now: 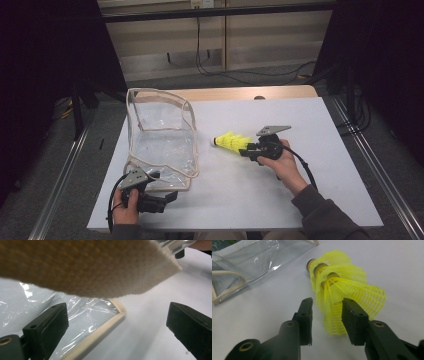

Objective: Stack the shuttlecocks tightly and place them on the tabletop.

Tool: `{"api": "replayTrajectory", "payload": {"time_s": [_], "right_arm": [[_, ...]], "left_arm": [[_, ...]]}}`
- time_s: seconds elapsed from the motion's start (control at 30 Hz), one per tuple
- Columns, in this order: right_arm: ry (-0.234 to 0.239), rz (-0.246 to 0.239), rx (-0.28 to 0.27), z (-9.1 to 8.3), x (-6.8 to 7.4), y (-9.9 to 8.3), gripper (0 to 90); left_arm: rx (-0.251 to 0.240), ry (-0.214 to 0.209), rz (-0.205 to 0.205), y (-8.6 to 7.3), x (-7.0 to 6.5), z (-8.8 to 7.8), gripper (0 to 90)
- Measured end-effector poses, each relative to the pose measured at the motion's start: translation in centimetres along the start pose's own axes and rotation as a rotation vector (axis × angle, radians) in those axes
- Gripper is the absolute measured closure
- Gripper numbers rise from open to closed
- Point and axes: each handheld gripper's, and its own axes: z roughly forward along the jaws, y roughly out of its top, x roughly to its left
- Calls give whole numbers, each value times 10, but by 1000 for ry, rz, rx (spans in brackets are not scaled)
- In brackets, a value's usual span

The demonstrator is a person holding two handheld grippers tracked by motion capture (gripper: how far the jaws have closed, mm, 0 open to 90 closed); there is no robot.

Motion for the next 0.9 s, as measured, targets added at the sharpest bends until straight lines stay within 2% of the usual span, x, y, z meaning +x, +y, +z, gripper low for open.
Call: {"api": "replayTrajectory", "payload": {"time_s": [0.17,0.27,0.67,0.9], "right_arm": [[16,11,-12,-4,2,0,515],[2,19,-18,-5,3,0,440],[20,79,-30,1,5,0,345],[18,77,-35,4,8,2,320]], "left_arm": [[4,1,0,0,0,0,39],[4,0,0,0,0,0,38],[2,0,-3,0,0,0,38],[-1,1,-7,0,0,0,37]]}}
